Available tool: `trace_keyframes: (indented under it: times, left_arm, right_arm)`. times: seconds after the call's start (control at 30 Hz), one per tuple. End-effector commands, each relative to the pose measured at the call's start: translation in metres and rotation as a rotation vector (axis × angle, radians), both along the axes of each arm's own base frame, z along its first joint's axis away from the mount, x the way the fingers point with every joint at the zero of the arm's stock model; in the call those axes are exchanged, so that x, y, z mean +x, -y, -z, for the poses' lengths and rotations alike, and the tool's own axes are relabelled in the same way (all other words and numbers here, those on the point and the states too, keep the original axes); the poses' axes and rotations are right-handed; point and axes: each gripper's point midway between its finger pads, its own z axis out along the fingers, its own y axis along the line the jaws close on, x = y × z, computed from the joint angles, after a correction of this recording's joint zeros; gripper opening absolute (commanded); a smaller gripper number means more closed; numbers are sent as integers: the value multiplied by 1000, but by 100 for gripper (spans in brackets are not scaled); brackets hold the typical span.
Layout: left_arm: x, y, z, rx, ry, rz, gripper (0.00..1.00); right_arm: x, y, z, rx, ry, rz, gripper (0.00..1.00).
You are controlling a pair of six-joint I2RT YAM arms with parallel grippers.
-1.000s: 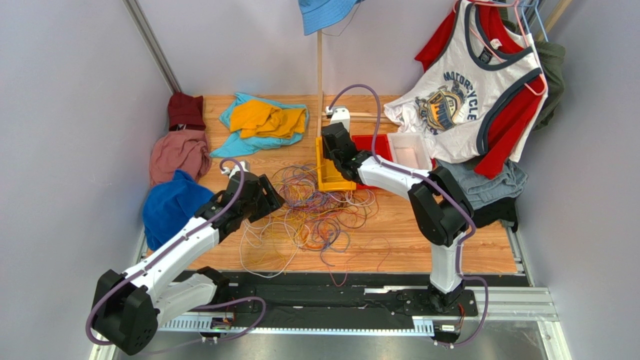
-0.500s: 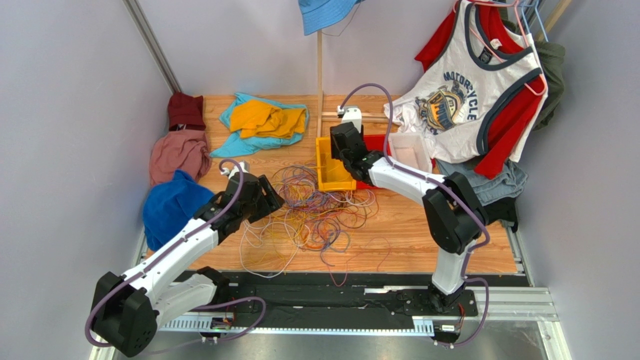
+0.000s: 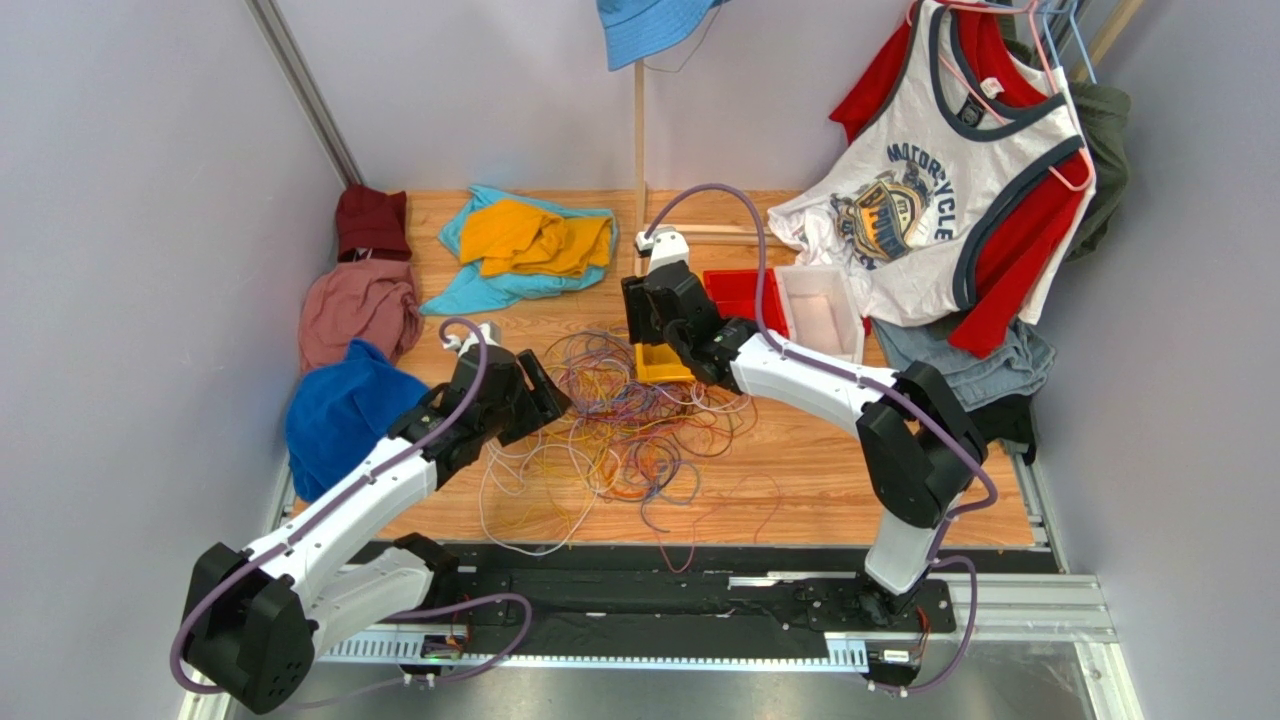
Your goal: Untangle the cables
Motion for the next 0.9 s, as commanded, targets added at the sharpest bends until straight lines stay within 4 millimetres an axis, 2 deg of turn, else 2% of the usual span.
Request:
trace_keyframes:
  times: [0.0, 0.07, 0.1, 0.13, 0.2, 0.23, 0.27, 0.3, 0.33, 0.43, 0.47, 0.5, 0.67, 0.73, 0.87]
  left_arm:
    - [9, 7, -7, -31, 30, 4, 72]
    - [20, 15, -15, -54, 52, 6, 71]
    - [24, 20, -18, -65, 62, 15, 71]
    - [37, 27, -35, -93, 110, 18, 69]
    - [50, 39, -37, -116, 104, 27, 68]
    - [67, 49, -60, -152, 164, 38, 68]
    - [77, 57, -52, -152, 138, 39, 68]
    - [84, 65, -56, -174, 134, 59, 68]
    - [104, 78, -64, -196, 155, 70, 68]
    - [131, 97, -82, -282, 167, 93, 67]
    - [137, 101, -67, -293, 118, 77, 67]
    - [147, 103, -71, -322, 138, 75, 67]
    - [177, 99, -53, -362, 92, 34, 68]
    - [183, 105, -49, -387, 68, 62, 67]
    - [178, 106, -34, -382, 23, 74, 67]
  right_arm:
    - [-5, 7, 2, 4, 8, 14, 52]
    - [-9, 15, -12, 67, 36, 65, 52]
    - [-19, 25, -26, 104, 57, 84, 53]
    - [-25, 31, -31, 141, 56, 121, 52]
    - [-45, 47, -53, 198, 77, 142, 52]
    - [-56, 51, -61, 213, 84, 137, 52]
    - [-63, 55, -68, 241, 91, 139, 52]
    - [-73, 61, -67, 239, 80, 136, 52]
    - [-88, 74, -78, 265, 94, 133, 52]
    - [-115, 97, -91, 314, 108, 128, 52]
    - [-121, 103, -96, 324, 117, 127, 52]
    - [-126, 107, -98, 335, 118, 125, 53]
    - [-150, 124, -99, 354, 114, 89, 53]
    - [-155, 126, -94, 345, 101, 84, 53]
    - [-161, 128, -87, 351, 84, 71, 53]
